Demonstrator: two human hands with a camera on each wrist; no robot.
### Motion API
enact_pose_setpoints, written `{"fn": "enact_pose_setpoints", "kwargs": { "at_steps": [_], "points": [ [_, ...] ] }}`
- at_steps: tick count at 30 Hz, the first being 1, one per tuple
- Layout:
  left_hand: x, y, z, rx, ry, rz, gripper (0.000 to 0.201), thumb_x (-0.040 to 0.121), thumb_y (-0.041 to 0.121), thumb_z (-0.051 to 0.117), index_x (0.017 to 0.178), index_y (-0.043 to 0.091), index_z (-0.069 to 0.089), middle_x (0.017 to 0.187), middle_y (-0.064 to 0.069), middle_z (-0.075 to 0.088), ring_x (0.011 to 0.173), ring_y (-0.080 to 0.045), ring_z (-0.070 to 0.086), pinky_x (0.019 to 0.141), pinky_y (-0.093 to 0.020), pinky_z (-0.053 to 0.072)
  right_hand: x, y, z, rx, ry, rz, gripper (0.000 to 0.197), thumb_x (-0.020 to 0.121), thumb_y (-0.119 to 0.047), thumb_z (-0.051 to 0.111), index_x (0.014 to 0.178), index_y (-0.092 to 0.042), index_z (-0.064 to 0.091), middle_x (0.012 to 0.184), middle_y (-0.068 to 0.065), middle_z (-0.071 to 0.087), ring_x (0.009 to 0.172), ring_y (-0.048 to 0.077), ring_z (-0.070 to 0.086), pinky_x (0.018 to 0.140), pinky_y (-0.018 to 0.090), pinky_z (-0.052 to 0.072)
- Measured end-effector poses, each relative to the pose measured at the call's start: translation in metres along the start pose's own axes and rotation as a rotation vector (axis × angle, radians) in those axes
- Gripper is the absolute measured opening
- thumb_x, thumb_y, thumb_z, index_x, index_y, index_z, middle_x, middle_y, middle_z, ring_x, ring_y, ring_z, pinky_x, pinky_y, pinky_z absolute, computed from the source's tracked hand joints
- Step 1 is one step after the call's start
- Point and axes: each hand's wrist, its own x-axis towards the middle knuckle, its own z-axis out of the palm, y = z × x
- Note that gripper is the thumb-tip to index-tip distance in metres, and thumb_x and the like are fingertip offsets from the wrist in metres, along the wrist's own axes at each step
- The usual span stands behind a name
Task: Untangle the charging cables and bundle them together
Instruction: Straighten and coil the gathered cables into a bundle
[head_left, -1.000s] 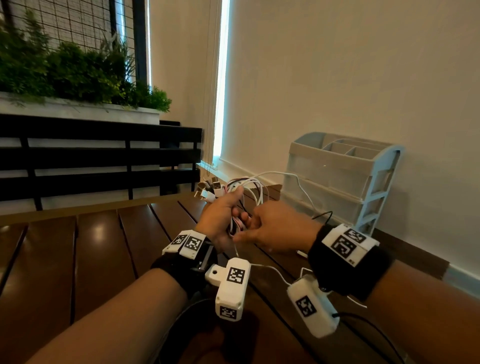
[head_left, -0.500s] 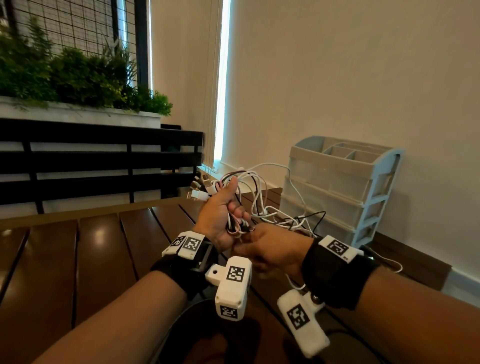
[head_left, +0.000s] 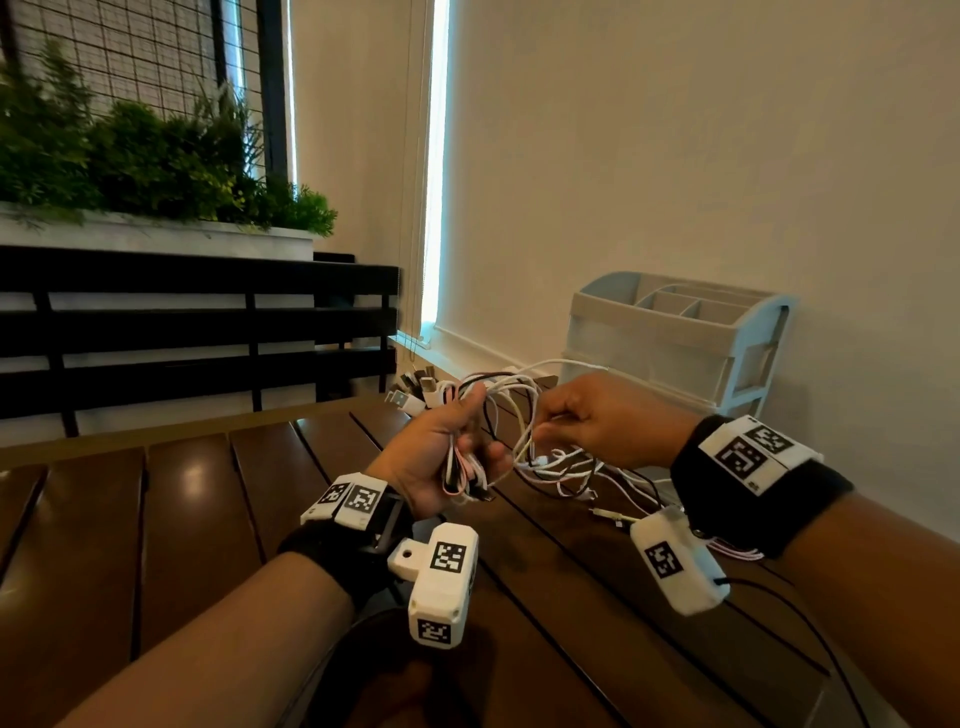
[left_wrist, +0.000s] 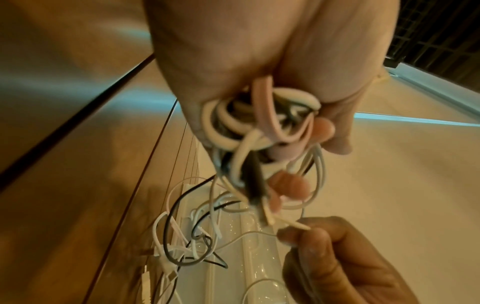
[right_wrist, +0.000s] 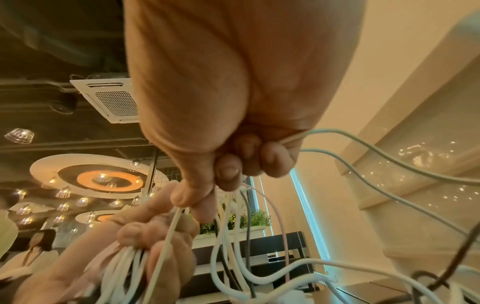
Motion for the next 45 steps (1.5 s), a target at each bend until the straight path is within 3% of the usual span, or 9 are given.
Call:
{"fn": "enact_pose_setpoints", "kwargs": {
  "at_steps": [3, 6, 15, 22, 25, 29, 34, 38, 45],
  "points": [
    [-0.002, -0.002, 0.002, 0.0, -0.061, -0.033, 0.036, 0.081, 0.04, 0.06, 0.081, 0.005, 0.061, 0.067, -0.008, 0.061, 0.077, -0.028, 0.068, 0.082, -0.051, 0.052, 0.004, 0.0, 0.0, -0.021, 0.071, -0.063, 0.009, 0.088, -0.029, 0.067, 0.079, -0.026, 0.066, 0.07, -0.014, 0.062, 0.066, -0.004, 0.056, 0.06, 0.009, 0.037],
    [-0.003, -0.003, 0.004, 0.011, -0.131, -0.073, 0.043, 0.084, 0.042, 0.056, 0.084, 0.003, 0.073, 0.089, -0.016, 0.066, 0.082, -0.033, 0.071, 0.07, -0.047, 0.058, 0.01, 0.004, -0.001, -0.028, 0.145, -0.072, 0.013, 0.084, -0.032, 0.07, 0.076, -0.027, 0.062, 0.074, -0.007, 0.068, 0.069, 0.005, 0.061, 0.062, 0.022, 0.046],
    [-0.006, -0.012, 0.011, 0.174, -0.098, -0.101, 0.035, 0.081, 0.042, 0.06, 0.098, 0.011, 0.06, 0.066, -0.012, 0.06, 0.049, -0.018, 0.058, 0.05, -0.025, 0.05, 0.018, 0.002, -0.004, -0.012, 0.288, 0.024, 0.032, 0.075, -0.042, 0.076, 0.075, -0.015, 0.059, 0.064, -0.004, 0.059, 0.06, 0.01, 0.052, 0.056, 0.025, 0.04],
    [-0.004, -0.015, 0.007, 0.222, -0.081, -0.096, 0.022, 0.077, 0.03, 0.067, 0.073, 0.011, 0.058, 0.05, -0.001, 0.046, 0.04, -0.012, 0.044, 0.049, -0.025, 0.037, 0.019, 0.003, -0.002, 0.034, 0.238, -0.03, 0.015, 0.084, -0.024, 0.071, 0.081, -0.013, 0.062, 0.073, -0.002, 0.06, 0.065, 0.008, 0.052, 0.062, 0.025, 0.042],
    [-0.003, -0.015, 0.008, 0.231, -0.043, -0.05, 0.026, 0.076, 0.033, 0.07, 0.063, 0.016, 0.057, 0.047, 0.001, 0.037, 0.04, -0.013, 0.038, 0.048, -0.025, 0.035, 0.016, 0.007, -0.008, 0.118, 0.23, -0.062, 0.019, 0.084, -0.026, 0.071, 0.101, -0.019, 0.065, 0.096, -0.004, 0.064, 0.087, 0.008, 0.057, 0.079, 0.028, 0.048],
    [-0.003, -0.016, 0.008, 0.27, -0.053, -0.027, 0.039, 0.075, 0.044, 0.071, 0.055, 0.018, 0.051, 0.048, 0.001, 0.036, 0.041, -0.014, 0.038, 0.048, -0.025, 0.035, 0.008, -0.004, -0.006, -0.01, -0.175, -0.017, 0.075, 0.078, -0.031, 0.076, 0.142, -0.036, 0.036, 0.13, -0.019, 0.049, 0.112, 0.001, 0.048, 0.094, 0.021, 0.038],
    [-0.001, -0.022, 0.011, 0.271, -0.082, -0.033, 0.029, 0.07, 0.035, 0.077, 0.074, 0.011, 0.061, 0.046, -0.001, 0.043, 0.047, -0.018, 0.051, 0.053, -0.029, 0.049, 0.016, -0.001, 0.017, -0.068, -0.026, -0.044, 0.002, 0.093, -0.017, 0.054, 0.093, -0.017, 0.057, 0.088, -0.005, 0.062, 0.074, 0.008, 0.053, 0.068, 0.022, 0.041],
    [-0.002, -0.022, 0.014, 0.229, -0.118, -0.07, 0.028, 0.073, 0.027, 0.072, 0.09, 0.006, 0.068, 0.057, -0.008, 0.06, 0.063, -0.026, 0.064, 0.07, -0.042, 0.057, 0.018, -0.001, 0.021, -0.167, 0.023, -0.064, 0.008, 0.094, -0.019, 0.051, 0.092, -0.012, 0.056, 0.083, -0.004, 0.058, 0.071, 0.012, 0.05, 0.058, 0.019, 0.034],
    [0.002, -0.023, 0.015, 0.32, 0.083, -0.037, 0.032, 0.084, 0.031, 0.07, 0.064, 0.013, 0.054, 0.048, -0.002, 0.042, 0.04, -0.016, 0.044, 0.049, -0.027, 0.044, 0.027, 0.013, 0.021, -0.368, 0.132, -0.016, 0.015, 0.093, -0.029, 0.054, 0.1, -0.017, 0.06, 0.084, 0.001, 0.065, 0.078, 0.021, 0.062, 0.066, 0.03, 0.046]
  ]
}}
